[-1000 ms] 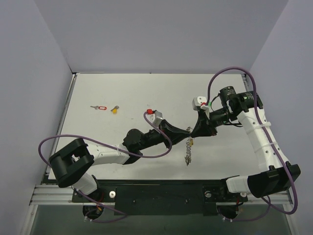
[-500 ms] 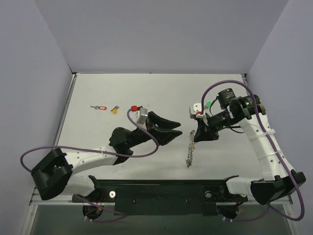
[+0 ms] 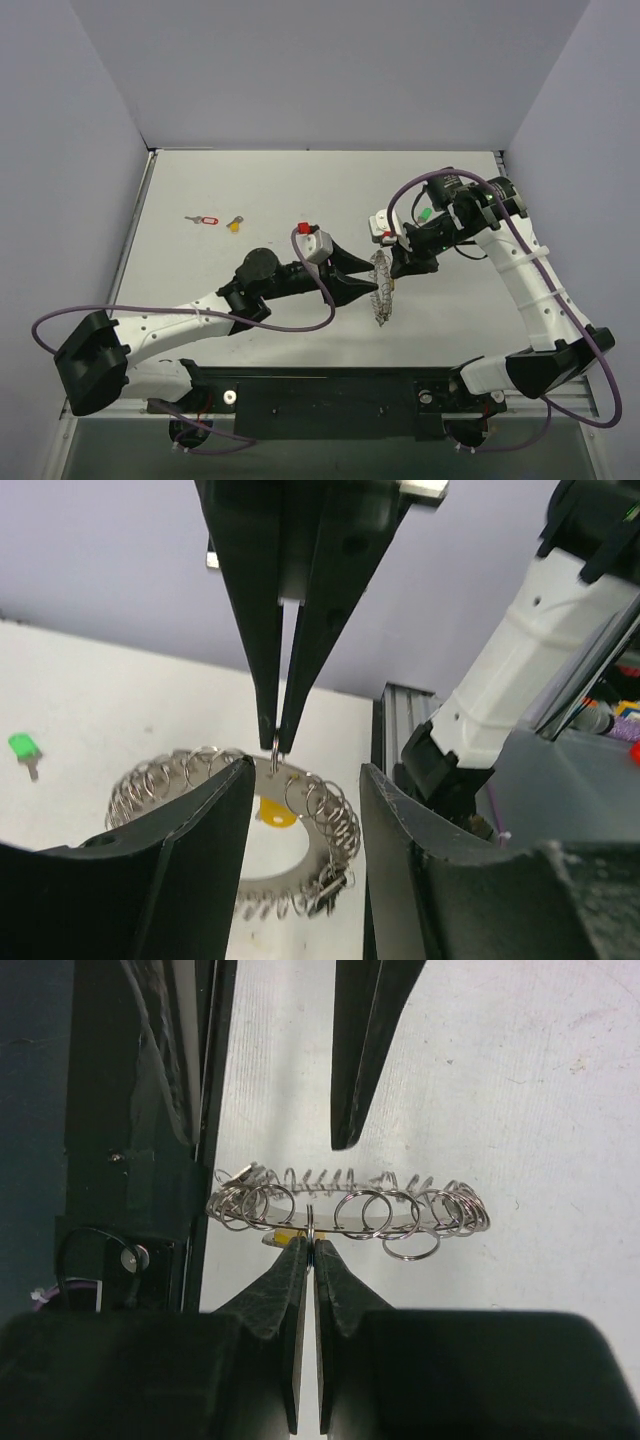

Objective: Put the keys on the keyring

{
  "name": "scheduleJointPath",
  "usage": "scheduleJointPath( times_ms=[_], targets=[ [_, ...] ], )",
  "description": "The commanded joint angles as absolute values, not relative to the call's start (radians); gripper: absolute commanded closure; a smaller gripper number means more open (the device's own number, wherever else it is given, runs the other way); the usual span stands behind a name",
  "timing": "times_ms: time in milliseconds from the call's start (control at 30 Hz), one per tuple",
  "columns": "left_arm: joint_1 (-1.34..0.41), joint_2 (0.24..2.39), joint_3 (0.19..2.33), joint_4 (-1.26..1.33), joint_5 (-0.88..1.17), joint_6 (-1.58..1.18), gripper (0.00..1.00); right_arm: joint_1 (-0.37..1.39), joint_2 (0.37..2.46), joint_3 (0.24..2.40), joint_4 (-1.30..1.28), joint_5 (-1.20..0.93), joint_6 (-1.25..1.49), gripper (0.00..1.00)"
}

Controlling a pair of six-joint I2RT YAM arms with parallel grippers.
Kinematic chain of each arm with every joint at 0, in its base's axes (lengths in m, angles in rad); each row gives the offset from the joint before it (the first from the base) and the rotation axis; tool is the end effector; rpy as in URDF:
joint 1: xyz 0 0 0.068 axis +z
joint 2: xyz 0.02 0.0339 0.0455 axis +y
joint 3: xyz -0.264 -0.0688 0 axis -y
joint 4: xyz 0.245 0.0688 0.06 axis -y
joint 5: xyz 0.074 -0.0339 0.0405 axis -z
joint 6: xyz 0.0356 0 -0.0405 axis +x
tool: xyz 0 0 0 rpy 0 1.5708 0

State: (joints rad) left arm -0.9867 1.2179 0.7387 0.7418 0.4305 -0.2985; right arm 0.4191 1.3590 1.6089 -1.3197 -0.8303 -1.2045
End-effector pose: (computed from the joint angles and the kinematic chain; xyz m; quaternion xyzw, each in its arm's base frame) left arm 0.1401 -0.2389 0.3291 0.3601 0.5024 -0.5686 0.5428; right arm 0.2032 0.1193 0.4044 -0.7120 0.5375 0.2742 0.3591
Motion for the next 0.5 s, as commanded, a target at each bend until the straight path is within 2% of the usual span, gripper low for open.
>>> scheduleJointPath(
  times_ms=[0,467],
  targets=[
    [-0.989,1.268,0.795,0.738,0.420,-0.259,0.44,0.426,1.388,1.654,-1.569,-0.827,-1.190,1.00],
    [-0.996,1.361,0.811,0.844,0.403,-0.247,0.60,0.436,1.405,1.643,-1.571,-0.845,-1.192,1.00]
  ],
)
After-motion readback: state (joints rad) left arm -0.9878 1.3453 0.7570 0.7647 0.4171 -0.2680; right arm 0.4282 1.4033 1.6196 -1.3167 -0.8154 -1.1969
